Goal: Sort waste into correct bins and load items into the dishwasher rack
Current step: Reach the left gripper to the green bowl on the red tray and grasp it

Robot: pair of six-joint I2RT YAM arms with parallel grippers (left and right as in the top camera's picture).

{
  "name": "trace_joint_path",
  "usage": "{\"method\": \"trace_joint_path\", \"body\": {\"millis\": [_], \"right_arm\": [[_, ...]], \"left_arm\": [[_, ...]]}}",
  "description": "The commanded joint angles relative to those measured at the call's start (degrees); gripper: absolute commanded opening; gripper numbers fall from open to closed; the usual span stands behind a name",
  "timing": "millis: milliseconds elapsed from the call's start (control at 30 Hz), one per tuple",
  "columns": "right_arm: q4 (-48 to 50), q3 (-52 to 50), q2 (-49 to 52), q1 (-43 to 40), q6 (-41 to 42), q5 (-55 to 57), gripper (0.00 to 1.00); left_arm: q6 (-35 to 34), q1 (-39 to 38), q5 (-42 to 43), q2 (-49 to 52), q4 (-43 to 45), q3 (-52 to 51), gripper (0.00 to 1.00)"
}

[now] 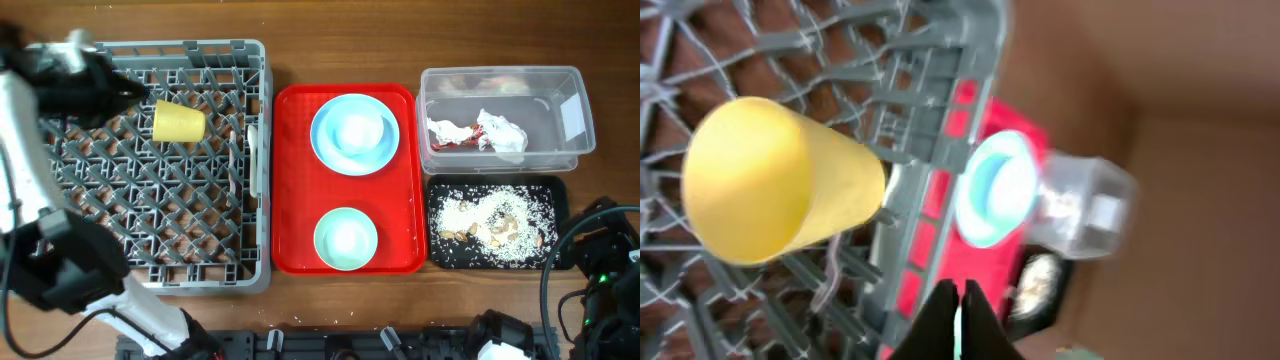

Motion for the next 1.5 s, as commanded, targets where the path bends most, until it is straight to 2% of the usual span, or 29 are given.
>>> {"method": "trace_joint_path", "body": {"millis": [0,167,267,400,467,567,667,733,767,800,833,867,967,1067,1133,1300,1467], "right_arm": [[0.09,0.26,-0.26,-0.07,-0.72,-0.26,1.00],[0.09,0.26,-0.26,-0.07,-0.70,-0.26,1.00],[0.09,0.26,-0.26,-0.07,-0.72,-0.26,1.00],[0.09,0.26,-0.26,-0.07,-0.70,-0.26,1.00],[0.09,0.26,-0.26,-0.07,-0.70,-0.26,1.00],[0.09,0.26,-0.26,-0.07,-0.70,-0.26,1.00],[0.09,0.26,-0.26,-0.07,-0.72,-0.26,1.00],[0.09,0.26,-0.26,-0.07,-0.72,-0.26,1.00],[0.11,0.26,-0.26,-0.07,-0.70,-0.26,1.00],[0.09,0.26,-0.26,-0.07,-0.72,-0.26,1.00],[0.09,0.26,-0.26,-0.07,-0.72,-0.26,1.00],[0.09,0.26,-0.26,-0.07,-0.72,-0.26,1.00],[0.09,0.26,-0.26,-0.07,-0.70,-0.26,1.00],[0.09,0.26,-0.26,-0.07,-0.72,-0.26,1.00],[0.09,0.26,-0.26,-0.07,-0.70,-0.26,1.00],[0.09,0.26,-0.26,-0.07,-0.70,-0.26,1.00],[0.09,0.26,-0.26,-0.07,-0.72,-0.26,1.00]], "left_arm": [[-9.51,-6.80,-16.70,1.11,3.89,-3.52,0.04],[-11.50,-6.67,-19.34,3.65,6.97,-6.84,0.04],[-12.74,-3.08,-23.43,4.04,7.52,-8.26,0.04],[-12.76,3.43,-23.96,4.04,5.99,-8.55,0.04],[-12.79,5.49,-22.73,4.02,5.05,-8.55,0.04],[-12.72,7.69,-13.73,1.05,4.96,-8.41,0.04],[-12.70,5.95,-12.96,-5.31,6.19,-8.41,0.04],[-12.76,0.85,-12.94,-13.79,6.40,-8.41,0.24],[-12.76,-1.11,-12.92,-15.91,6.36,-8.41,0.26],[-12.76,-3.91,-12.83,-18.12,6.08,-8.44,0.41],[-12.74,-7.76,-12.52,-20.13,5.88,-8.44,0.83],[-12.70,-13.11,-12.57,-21.62,5.70,-8.44,1.00],[-12.70,-21.77,-13.46,-21.55,5.51,-8.50,1.00],[-12.74,-31.08,-16.24,-20.00,5.51,-8.66,0.29],[-12.76,-35.80,-16.24,-18.78,5.81,-9.09,0.27],[-12.79,-50.31,-16.26,-13.90,10.16,-14.58,0.30],[-15.78,-61.42,-16.48,-9.11,13.92,-20.90,0.30]]}}
